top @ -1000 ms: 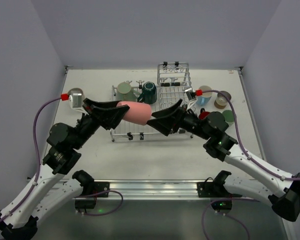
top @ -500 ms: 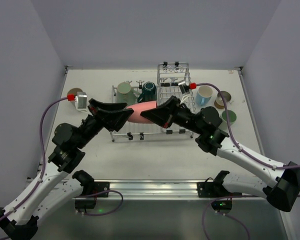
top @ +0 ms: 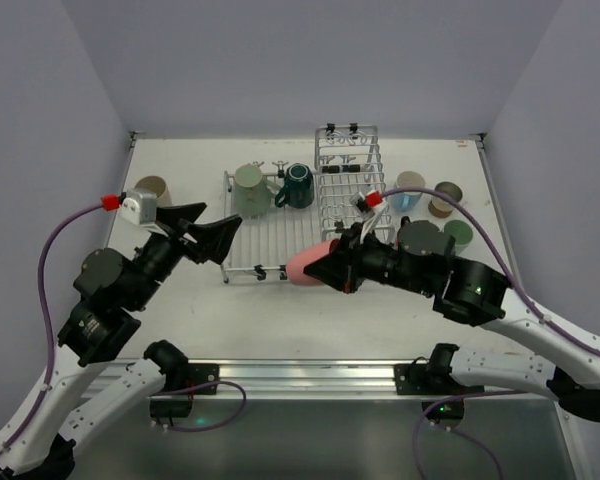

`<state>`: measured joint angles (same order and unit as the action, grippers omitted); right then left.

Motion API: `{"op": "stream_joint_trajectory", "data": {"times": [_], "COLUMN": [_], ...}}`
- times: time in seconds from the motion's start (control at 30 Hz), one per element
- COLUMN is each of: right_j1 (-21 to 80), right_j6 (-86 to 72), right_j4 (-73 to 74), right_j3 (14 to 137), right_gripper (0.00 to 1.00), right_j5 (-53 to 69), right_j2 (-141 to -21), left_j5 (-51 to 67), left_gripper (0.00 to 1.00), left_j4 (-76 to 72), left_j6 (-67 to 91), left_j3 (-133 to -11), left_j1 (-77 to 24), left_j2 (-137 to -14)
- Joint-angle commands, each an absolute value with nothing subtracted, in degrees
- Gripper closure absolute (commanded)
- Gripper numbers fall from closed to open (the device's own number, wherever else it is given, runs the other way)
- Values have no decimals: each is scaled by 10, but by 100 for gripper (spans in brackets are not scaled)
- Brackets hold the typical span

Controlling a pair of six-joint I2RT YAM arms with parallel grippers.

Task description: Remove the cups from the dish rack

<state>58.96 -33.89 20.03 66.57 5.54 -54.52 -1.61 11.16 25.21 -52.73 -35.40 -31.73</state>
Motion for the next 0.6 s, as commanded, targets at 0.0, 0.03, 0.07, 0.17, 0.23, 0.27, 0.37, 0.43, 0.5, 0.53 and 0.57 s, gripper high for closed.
{"op": "stream_joint_trajectory", "data": {"times": [0.0, 0.03, 0.07, 0.17, 0.23, 0.27, 0.37, 0.43, 0.5, 0.53, 0.57], "right_j1": [648, 671, 679, 691, 691, 691, 689, 681, 670, 663, 657], "right_j6": [-314, -324, -335, -381, -407, -417, -430, -432, -428, -425, -418], "right_j4": [440, 465, 485, 536, 534, 528, 494, 468, 430, 418, 407], "right_j3": [674, 668, 653, 604, 575, 552, 519, 509, 491, 479, 474], "right_gripper": [100, 100, 100, 100, 100, 100, 100, 100, 100, 100, 100], "right_j5": [-75, -132, -153, -210, -230, -236, -236, -232, -231, -227, -223], "right_j2": [-547, -547, -547, -543, -541, -543, -566, -590, -625, -634, -650], "left_j5": [-104, -115, -133, -156, -157, -151, -134, -122, -94, -89, -82], "left_gripper": [0, 0, 0, 0, 0, 0, 0, 0, 0, 0, 0], "left_j4": [232, 237, 244, 248, 242, 232, 214, 206, 187, 183, 179], "left_j6": [179, 170, 165, 155, 154, 154, 159, 172, 180, 191, 194], "left_j3": [-526, -521, -517, -498, -483, -478, -458, -447, -437, -435, -435], "left_j1": [-355, -354, -354, -355, -355, -354, -355, -355, -354, -355, -354], "left_j2": [-310, -306, -301, -291, -294, -295, -309, -320, -330, -333, -341]}}
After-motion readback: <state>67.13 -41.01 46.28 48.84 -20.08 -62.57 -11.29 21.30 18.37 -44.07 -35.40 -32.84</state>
